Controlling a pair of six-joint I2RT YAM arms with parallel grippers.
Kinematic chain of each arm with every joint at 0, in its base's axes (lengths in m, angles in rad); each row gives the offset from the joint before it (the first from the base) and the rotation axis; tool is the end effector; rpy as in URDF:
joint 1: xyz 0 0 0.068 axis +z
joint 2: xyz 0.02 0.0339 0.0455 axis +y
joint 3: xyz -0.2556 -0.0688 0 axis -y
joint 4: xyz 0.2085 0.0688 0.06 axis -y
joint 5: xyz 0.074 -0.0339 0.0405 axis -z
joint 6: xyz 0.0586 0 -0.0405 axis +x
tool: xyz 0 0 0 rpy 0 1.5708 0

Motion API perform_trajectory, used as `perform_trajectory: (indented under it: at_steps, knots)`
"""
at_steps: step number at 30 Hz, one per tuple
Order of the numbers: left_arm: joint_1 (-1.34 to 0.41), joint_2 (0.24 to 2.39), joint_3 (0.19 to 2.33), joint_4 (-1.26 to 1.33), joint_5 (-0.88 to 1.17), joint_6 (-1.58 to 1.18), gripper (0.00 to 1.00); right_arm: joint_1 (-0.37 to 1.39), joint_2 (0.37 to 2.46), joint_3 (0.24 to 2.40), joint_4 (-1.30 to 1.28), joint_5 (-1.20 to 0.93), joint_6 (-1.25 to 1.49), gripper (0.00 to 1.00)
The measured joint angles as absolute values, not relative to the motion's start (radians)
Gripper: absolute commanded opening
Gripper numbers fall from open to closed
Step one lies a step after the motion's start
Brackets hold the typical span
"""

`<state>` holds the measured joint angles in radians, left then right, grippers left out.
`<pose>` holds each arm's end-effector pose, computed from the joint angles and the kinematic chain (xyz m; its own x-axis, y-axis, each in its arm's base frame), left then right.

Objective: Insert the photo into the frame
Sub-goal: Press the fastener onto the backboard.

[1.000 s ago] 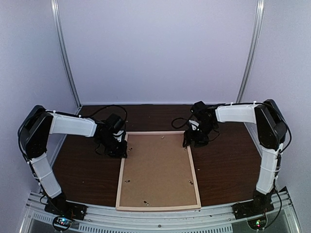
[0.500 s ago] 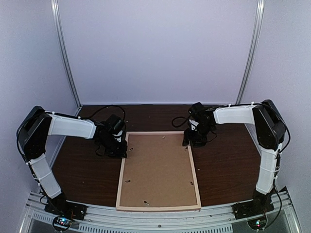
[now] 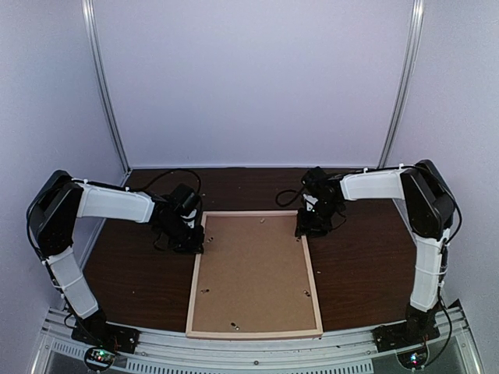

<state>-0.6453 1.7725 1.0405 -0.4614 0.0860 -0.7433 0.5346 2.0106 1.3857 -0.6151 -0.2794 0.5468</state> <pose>0.2488 -0.1936 0.1461 -0.9694 -0.1141 -0.2173 -0.0428 0.9504 -0.3082 0.3147 0.2051 0.1482 -0.9899 -0.0053 -0.1418 -0.0610 0.9181 0.3917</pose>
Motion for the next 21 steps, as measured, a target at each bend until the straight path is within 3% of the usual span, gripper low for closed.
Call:
perform_trajectory:
  at_steps: [8,21]
  knots:
    - [-0.645,1.773,1.040,-0.462,0.086,-0.743,0.16,0.535,2.022,1.405,-0.625,-0.280,0.527,0.35]
    - [-0.645,1.773,1.040,-0.462,0.086,-0.743,0.16,0.528,2.036,1.435,-0.662,-0.304,0.430,0.32]
